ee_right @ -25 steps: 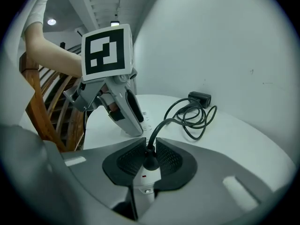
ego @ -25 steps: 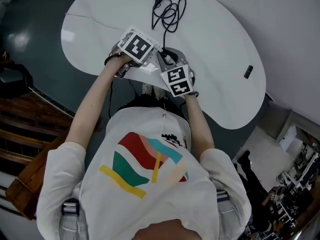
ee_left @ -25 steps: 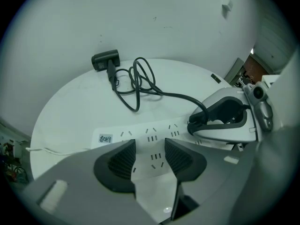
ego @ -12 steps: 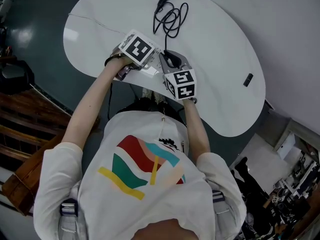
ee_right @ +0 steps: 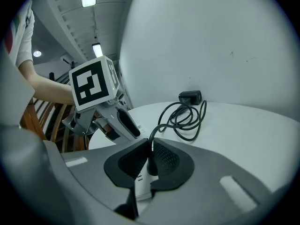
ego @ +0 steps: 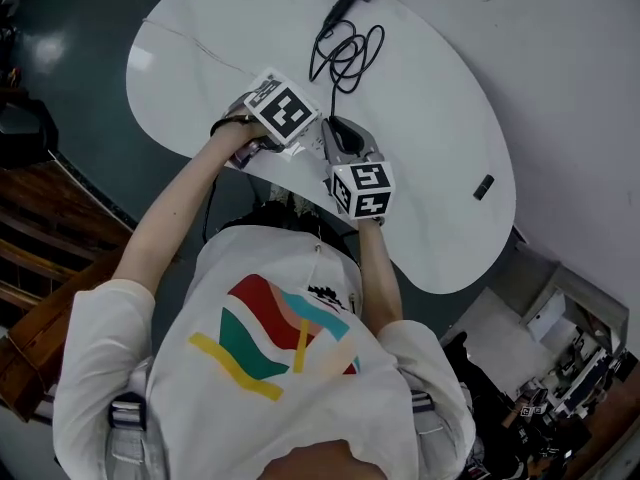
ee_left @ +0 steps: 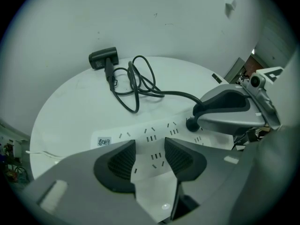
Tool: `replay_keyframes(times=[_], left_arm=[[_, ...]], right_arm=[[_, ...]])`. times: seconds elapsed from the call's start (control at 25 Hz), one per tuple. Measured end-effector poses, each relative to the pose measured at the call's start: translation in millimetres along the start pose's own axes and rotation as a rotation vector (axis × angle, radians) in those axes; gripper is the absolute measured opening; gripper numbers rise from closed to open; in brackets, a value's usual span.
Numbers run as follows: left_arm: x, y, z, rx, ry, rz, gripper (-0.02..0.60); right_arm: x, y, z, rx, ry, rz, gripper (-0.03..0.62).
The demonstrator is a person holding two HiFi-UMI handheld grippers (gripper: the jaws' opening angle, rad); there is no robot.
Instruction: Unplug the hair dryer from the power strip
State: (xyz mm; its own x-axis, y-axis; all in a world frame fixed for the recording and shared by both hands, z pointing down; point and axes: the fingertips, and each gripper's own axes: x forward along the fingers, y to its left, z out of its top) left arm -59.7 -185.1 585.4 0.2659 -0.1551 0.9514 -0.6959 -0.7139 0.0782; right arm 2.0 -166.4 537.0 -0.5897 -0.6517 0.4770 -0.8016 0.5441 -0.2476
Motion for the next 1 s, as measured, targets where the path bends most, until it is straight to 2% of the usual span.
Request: replay_keyframes(times=[0.16, 0.32, 0.4, 0.44, 0.6, 0.72, 0.8, 0.88, 0.92, 1.0], left_arm=[[-1, 0, 1, -0.002, 0.004, -0.015, 0.195], [-3, 2, 6, -0.016, -0.002, -0.030, 0.195], [-2, 2, 5, 0.000, 0.004, -0.018, 0.195], [-1, 1, 5, 0.010, 0.006, -0.013, 0.195], [-4, 3, 2, 0.014, 0.024, -0.034, 0.195], [-8, 5, 0, -0.006, 0.058, -0.076, 0.195], [-8, 3, -2, 0.034, 0.085, -0.085, 0.195], [-3, 4, -3, 0.121, 0.105, -0.059, 0.157], [-2, 6, -2, 0.130, 0.095, -0.050, 0.155], [0, 7, -2, 0.104, 0.059, -0.045, 0.149]], right_arm=[[-1, 0, 5, 0.001, -0.005, -0.002, 0.046], [-2, -6, 17, 0.114, -0.056, -0.007, 0.029], [-1, -9, 15, 0.137, -0.054, -0.011, 0.029], [-1, -8, 13, 0.114, -0.044, -0.016, 0.028], [-1, 5, 17, -0.090, 0.011, -0.022, 0.026], [-1, 14, 21, -0.104, 0.006, -0.005, 0.026], [-9, 16, 38, -0.024, -0.082, 0.026, 0.026], [-30, 14, 103, 0.092, -0.316, 0.070, 0.027], [-39, 11, 141, 0.081, -0.411, 0.069, 0.028], [-45, 3, 185, 0.011, -0.479, 0.066, 0.031]])
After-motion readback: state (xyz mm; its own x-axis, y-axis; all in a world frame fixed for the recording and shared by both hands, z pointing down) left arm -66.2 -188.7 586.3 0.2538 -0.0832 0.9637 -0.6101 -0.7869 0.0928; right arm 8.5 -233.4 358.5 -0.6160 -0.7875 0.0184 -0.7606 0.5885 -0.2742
